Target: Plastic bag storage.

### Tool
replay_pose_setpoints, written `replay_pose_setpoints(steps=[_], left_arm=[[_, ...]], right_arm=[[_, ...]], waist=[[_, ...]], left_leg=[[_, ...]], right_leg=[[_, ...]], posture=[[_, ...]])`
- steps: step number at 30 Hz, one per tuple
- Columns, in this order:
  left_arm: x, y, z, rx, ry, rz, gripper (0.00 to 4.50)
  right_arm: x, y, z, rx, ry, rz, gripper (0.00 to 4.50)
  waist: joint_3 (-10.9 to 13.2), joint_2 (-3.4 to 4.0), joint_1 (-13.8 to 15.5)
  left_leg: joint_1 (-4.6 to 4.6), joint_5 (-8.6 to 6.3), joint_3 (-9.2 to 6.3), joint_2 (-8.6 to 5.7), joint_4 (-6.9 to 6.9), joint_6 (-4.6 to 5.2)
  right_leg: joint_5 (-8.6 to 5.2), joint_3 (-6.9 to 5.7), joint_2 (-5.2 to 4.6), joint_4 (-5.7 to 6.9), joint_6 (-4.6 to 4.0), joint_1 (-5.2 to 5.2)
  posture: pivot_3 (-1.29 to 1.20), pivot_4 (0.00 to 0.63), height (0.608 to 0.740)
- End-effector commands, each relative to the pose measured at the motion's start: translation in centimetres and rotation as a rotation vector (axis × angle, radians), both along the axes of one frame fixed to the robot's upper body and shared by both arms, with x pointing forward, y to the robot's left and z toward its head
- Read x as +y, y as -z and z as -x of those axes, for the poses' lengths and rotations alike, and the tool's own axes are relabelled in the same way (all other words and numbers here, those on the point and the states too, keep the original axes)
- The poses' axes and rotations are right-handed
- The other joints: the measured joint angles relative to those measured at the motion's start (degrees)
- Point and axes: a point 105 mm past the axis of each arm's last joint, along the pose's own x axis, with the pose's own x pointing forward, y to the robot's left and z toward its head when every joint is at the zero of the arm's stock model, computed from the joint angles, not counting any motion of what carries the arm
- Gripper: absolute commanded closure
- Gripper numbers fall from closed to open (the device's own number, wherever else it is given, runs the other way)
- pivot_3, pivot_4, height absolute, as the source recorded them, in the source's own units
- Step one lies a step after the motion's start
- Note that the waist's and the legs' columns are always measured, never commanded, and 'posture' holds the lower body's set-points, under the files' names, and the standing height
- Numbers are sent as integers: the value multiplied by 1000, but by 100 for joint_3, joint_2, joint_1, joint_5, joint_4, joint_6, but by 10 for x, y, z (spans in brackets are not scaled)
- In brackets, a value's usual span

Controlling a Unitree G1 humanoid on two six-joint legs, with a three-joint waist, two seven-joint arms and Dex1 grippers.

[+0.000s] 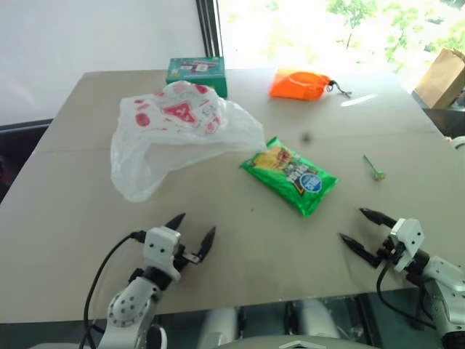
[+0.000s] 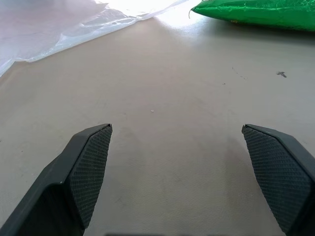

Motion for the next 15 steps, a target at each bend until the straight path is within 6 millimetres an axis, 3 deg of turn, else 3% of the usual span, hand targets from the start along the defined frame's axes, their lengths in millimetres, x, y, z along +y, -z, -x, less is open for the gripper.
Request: replay_pose_setpoints(steps=[1, 15], left_arm=[[-2, 4, 6, 7, 6, 9, 18], [-1, 1, 14, -31, -5, 40, 18]], right_arm=[[2, 8, 2, 35, -19, 11, 0], [1, 7, -5, 30, -13, 13, 0]], waist=[[0, 0, 0], [11, -14, -4]], left_leg=[[-1, 0, 0, 1, 5, 0], [-2, -2, 4, 7, 43, 3]], right_leg=[[0, 1, 2, 2, 0, 0], [0, 13, 13, 17, 0, 5]], posture=[[0, 150, 740], [0, 150, 740]])
